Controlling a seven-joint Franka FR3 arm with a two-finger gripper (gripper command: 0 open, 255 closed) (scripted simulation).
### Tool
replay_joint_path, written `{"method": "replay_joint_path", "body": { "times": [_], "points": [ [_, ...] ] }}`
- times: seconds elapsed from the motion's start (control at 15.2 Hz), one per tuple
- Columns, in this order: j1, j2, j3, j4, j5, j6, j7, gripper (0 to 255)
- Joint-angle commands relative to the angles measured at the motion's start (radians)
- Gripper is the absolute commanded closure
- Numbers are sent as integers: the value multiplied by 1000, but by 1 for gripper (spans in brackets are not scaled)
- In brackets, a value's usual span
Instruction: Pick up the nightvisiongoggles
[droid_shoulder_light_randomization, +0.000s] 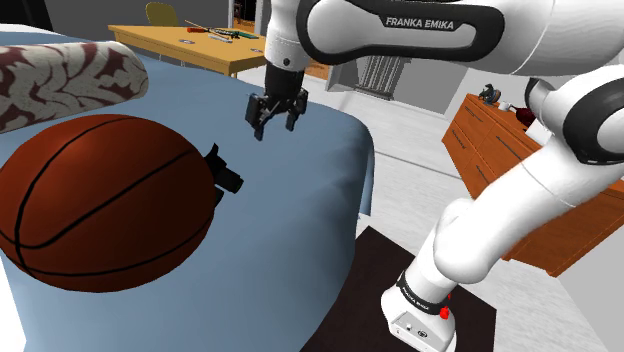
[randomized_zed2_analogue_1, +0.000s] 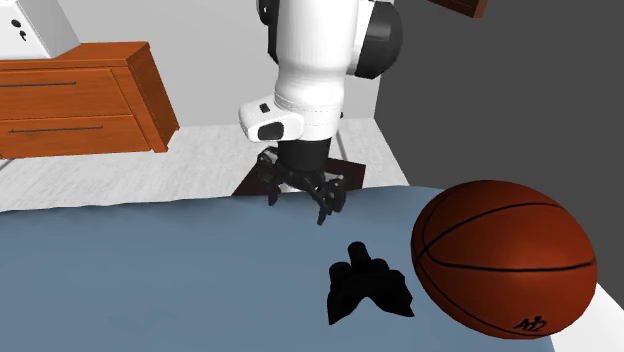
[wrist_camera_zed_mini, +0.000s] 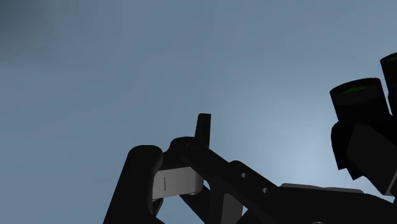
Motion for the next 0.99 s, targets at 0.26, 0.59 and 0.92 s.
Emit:
{"method": "replay_joint_path", "body": {
  "times": [0.26, 0.59, 0.92],
  "points": [
    [28, 228, 100, 212, -110, -16, 161, 0],
    [83, 415, 145, 401, -220, -61, 270, 0],
    [80, 411, 142, 329, -221, 6, 281, 0]
  ]
}}
